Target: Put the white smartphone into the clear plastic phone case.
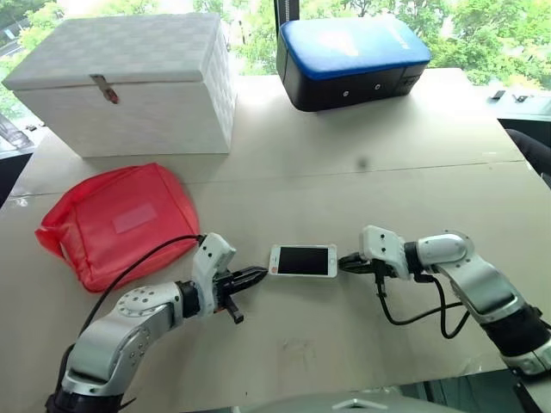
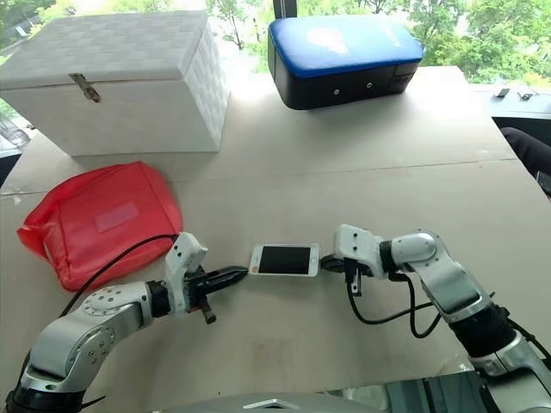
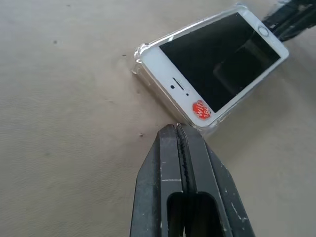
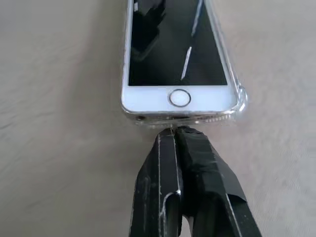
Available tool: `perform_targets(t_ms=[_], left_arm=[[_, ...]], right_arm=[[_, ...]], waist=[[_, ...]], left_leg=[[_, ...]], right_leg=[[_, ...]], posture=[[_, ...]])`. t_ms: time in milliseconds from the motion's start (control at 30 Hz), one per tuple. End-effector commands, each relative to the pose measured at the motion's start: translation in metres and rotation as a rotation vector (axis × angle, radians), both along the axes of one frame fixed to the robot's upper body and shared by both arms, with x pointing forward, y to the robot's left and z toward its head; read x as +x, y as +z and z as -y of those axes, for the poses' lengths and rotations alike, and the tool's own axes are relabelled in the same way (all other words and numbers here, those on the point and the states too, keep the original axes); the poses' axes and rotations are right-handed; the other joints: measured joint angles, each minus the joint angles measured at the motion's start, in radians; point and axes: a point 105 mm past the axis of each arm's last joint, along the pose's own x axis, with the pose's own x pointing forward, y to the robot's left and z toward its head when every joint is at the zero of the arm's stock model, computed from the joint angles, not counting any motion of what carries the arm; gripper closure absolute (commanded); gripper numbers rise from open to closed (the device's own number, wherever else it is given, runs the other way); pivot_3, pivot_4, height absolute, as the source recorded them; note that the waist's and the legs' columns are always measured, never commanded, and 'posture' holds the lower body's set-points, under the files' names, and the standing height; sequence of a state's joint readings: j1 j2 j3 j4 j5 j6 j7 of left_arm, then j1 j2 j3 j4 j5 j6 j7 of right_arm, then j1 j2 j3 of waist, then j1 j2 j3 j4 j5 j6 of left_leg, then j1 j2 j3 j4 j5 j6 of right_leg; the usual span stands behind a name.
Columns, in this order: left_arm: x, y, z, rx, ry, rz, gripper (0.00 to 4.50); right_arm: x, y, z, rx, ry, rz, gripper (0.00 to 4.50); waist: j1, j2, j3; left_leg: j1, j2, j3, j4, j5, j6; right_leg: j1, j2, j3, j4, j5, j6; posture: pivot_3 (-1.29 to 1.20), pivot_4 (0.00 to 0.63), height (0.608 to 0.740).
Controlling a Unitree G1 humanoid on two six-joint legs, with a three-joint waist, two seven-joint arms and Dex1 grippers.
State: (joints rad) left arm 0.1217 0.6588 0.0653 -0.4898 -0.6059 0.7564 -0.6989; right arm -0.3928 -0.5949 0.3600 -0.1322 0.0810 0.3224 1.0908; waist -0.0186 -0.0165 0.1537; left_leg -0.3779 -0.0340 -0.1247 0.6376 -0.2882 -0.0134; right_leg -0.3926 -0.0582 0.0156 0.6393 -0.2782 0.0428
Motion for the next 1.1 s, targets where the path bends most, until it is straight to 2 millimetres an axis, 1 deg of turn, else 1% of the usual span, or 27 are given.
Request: perform_targets(t_ms=[33, 100, 233, 333, 400, 533, 600, 733, 900, 1100], left_arm=[[-0.001, 0.009, 0.016, -0.034, -0.049, 0.039, 4.50], [0.000, 0.008, 0.015, -0.032, -0.043, 0.040, 4.50], [0.002, 0.007, 0.006, -0.014, -0.011, 0.046, 4.50], [0.001, 0.007, 0.006, -0.016, -0.010, 0.048, 4.50], [0.001, 0.006, 0.007, -0.015, -0.015, 0.047, 4.50], [0.001, 0.005, 0.007, -0.014, -0.020, 0.049, 4.50], [0.003, 0.005, 0.007, -0.012, -0.020, 0.052, 4.50], [0.003, 0.005, 0.006, -0.010, -0.024, 0.053, 4.50], [0.004, 0.005, 0.007, -0.008, -0.032, 0.053, 4.50], [0.005, 0.006, 0.009, -0.008, -0.040, 0.058, 4.50]], right_arm=[[0.015, 0.010, 0.001, -0.012, 0.005, 0.071, 4.48], [0.018, 0.009, 0.010, -0.036, -0.007, 0.067, 4.48], [0.033, 0.001, 0.057, -0.174, -0.149, 0.091, 4.48], [0.037, 0.001, 0.076, -0.245, -0.192, 0.124, 4.48], [0.036, 0.005, 0.082, -0.252, -0.209, 0.131, 4.48], [0.018, 0.018, 0.065, -0.158, -0.150, 0.072, 4.48], [0.010, 0.021, 0.057, -0.138, -0.112, 0.053, 4.48], [-0.002, 0.023, 0.041, -0.094, -0.063, 0.020, 4.48], [-0.004, 0.019, 0.030, -0.085, -0.041, 0.018, 4.48], [-0.003, 0.014, 0.023, -0.089, -0.019, 0.017, 4.48]], waist=[[0.006, 0.000, 0.001], [0.013, -0.001, 0.001], [0.018, -0.001, 0.001], [0.028, -0.001, 0.001], [0.033, -0.001, 0.001], [0.035, -0.001, 0.001], [0.032, -0.001, 0.001], [0.024, -0.001, 0.001], [0.024, -0.001, 0.001], [0.026, -0.001, 0.001]], left_leg=[[0.000, 0.000, 0.000, 0.001, 0.000, 0.000], [-0.001, 0.000, -0.001, 0.002, 0.000, 0.000], [-0.002, -0.001, 0.000, 0.005, 0.000, 0.000], [-0.003, -0.003, 0.001, 0.008, 0.000, 0.000], [-0.003, -0.003, 0.001, 0.009, 0.000, 0.001], [-0.003, -0.003, -0.001, 0.011, 0.000, 0.001], [-0.003, -0.003, -0.002, 0.011, 0.000, 0.001], [-0.003, -0.003, -0.001, 0.011, 0.000, 0.001], [-0.003, -0.003, 0.000, 0.011, 0.000, 0.001], [-0.003, -0.003, 0.000, 0.012, 0.000, 0.001]], right_leg=[[0.000, 0.000, 0.000, 0.001, 0.001, 0.000], [-0.001, 0.000, -0.001, 0.002, 0.001, 0.000], [-0.001, -0.001, 0.000, 0.002, 0.001, -0.001], [0.000, -0.003, 0.000, 0.002, 0.001, 0.000], [0.000, -0.003, 0.000, 0.002, 0.002, 0.000], [0.002, -0.003, -0.002, 0.003, 0.002, 0.001], [0.002, -0.003, -0.002, 0.004, 0.002, 0.001], [0.001, -0.002, -0.001, 0.004, 0.002, 0.001], [0.001, -0.002, 0.000, 0.004, 0.002, 0.001], [0.001, -0.002, 0.000, 0.004, 0.002, 0.001]], posture=[[0.00, 0.150, 0.740], [0.00, 0.150, 0.740], [0.00, 0.150, 0.740], [0.00, 0.150, 0.740], [0.00, 0.150, 0.740], [0.00, 0.150, 0.740], [0.00, 0.150, 0.740], [0.00, 0.150, 0.740], [0.00, 0.150, 0.740], [0.00, 0.150, 0.740]])
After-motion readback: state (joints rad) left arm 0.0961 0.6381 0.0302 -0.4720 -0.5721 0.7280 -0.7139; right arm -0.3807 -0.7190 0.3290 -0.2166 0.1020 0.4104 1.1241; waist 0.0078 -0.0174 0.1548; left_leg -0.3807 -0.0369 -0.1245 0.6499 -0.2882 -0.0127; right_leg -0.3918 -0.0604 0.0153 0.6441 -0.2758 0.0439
